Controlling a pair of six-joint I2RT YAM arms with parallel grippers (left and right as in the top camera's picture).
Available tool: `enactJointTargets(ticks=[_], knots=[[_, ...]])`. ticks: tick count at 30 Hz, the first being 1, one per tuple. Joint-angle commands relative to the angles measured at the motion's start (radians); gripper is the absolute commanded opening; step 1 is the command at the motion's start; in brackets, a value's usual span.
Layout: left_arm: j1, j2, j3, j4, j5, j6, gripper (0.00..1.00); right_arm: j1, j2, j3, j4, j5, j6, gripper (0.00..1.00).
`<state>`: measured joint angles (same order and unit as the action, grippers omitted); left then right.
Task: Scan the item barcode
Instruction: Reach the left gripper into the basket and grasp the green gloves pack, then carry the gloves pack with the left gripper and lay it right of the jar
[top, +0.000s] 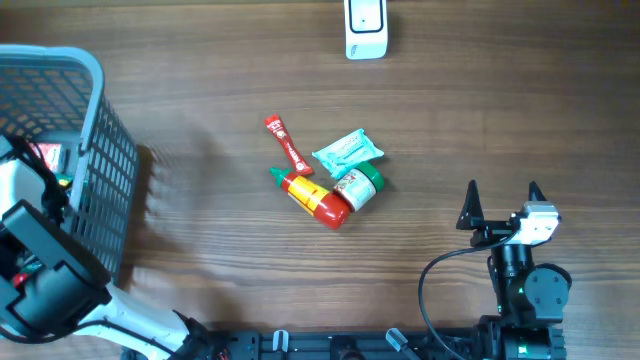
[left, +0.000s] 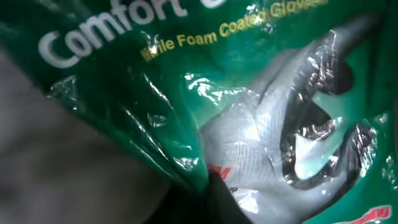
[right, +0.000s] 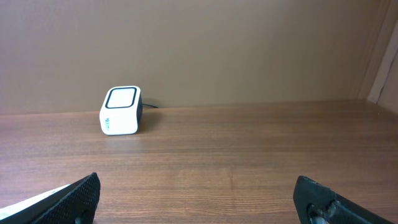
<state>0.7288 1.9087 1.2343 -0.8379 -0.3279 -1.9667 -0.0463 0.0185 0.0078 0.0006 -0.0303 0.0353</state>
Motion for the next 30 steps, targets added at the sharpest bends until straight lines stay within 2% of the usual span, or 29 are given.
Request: enactJointTargets(ticks=[1, 8, 13, 18, 20, 23, 27, 30], knots=[[0.039, 0.051, -0.039, 0.015, 0.047, 0.179, 0.04, 0.006, 0.0, -0.003, 0.002, -0.016, -0.009, 1.0], [0.055, -0.269, 0.157, 0.01, 0.08, 0.557, 0.04, 0.006, 0.0, -0.003, 0.002, -0.016, -0.009, 1.0], [0.054, -0.499, 0.201, 0.005, 0.232, 0.615, 0.04, 0.006, 0.0, -0.003, 0.002, -0.016, -0.009, 1.0], [-0.023, -0.676, 0.201, 0.023, 0.365, 0.79, 0.04, 0.006, 0.0, -0.003, 0.002, -0.016, -0.009, 1.0], [-0.097, -0.71, 0.201, 0.034, 0.407, 0.877, 0.04, 0.006, 0.0, -0.003, 0.002, -0.016, -0.009, 0.99], [-0.304, -0.729, 0.201, 0.088, 0.447, 1.096, 0.04, 0.006, 0.0, -0.003, 0.002, -0.016, -0.009, 1.0], [-0.674, -0.696, 0.2, 0.131, 0.446, 1.361, 0.04, 0.006, 0.0, -0.003, 0.002, -0.016, -0.009, 1.0], [-0.906, -0.645, 0.2, 0.132, 0.382, 1.41, 0.04, 0.006, 0.0, -0.003, 0.002, -0.016, -0.009, 1.0]])
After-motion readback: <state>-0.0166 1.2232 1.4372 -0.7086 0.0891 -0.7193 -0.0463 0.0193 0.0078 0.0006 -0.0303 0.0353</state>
